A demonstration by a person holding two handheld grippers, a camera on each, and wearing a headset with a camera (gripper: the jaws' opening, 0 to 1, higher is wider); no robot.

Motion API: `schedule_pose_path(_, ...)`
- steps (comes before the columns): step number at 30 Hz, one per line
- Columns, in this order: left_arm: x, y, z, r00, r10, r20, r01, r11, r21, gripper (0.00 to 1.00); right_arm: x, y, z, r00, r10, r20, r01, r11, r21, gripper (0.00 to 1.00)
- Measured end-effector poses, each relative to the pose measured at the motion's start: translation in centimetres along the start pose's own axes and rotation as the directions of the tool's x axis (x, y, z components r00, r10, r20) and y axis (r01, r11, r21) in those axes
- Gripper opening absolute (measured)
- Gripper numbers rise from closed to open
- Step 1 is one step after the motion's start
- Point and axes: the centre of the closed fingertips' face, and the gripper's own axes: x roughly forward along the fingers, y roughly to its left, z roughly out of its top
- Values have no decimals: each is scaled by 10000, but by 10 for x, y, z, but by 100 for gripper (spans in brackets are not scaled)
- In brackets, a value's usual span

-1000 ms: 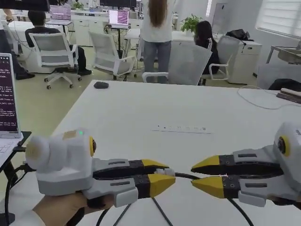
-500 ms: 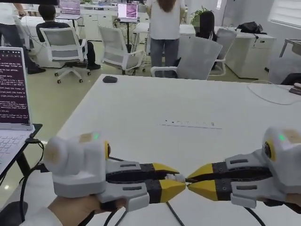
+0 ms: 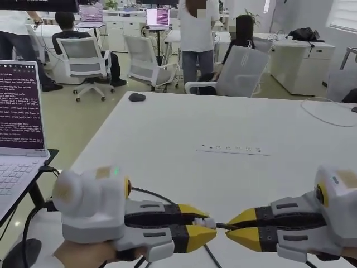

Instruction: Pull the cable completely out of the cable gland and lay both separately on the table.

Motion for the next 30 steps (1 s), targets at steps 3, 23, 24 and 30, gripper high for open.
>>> schedule_pose_path(3,-5,3,0,9998,176,34,-176,9998,-18,16,-6,-4,-7,9998,-136,-112,137,9998,121,2)
schedule_pose_path(23,-28,20,11,9951,784,599,-761,9963,-408,16,-39,-27,-52,9915,-1003,-825,1074,9904,871,2)
schedule_pose_path(24,-28,20,12,9947,799,646,-773,9961,-429,16,-40,-27,-52,9913,-1027,-818,1099,9899,893,2)
schedule_pose_path(30,-25,21,16,9938,829,743,-795,9957,-481,16,-38,-24,-55,9910,-985,-904,1075,9892,997,2)
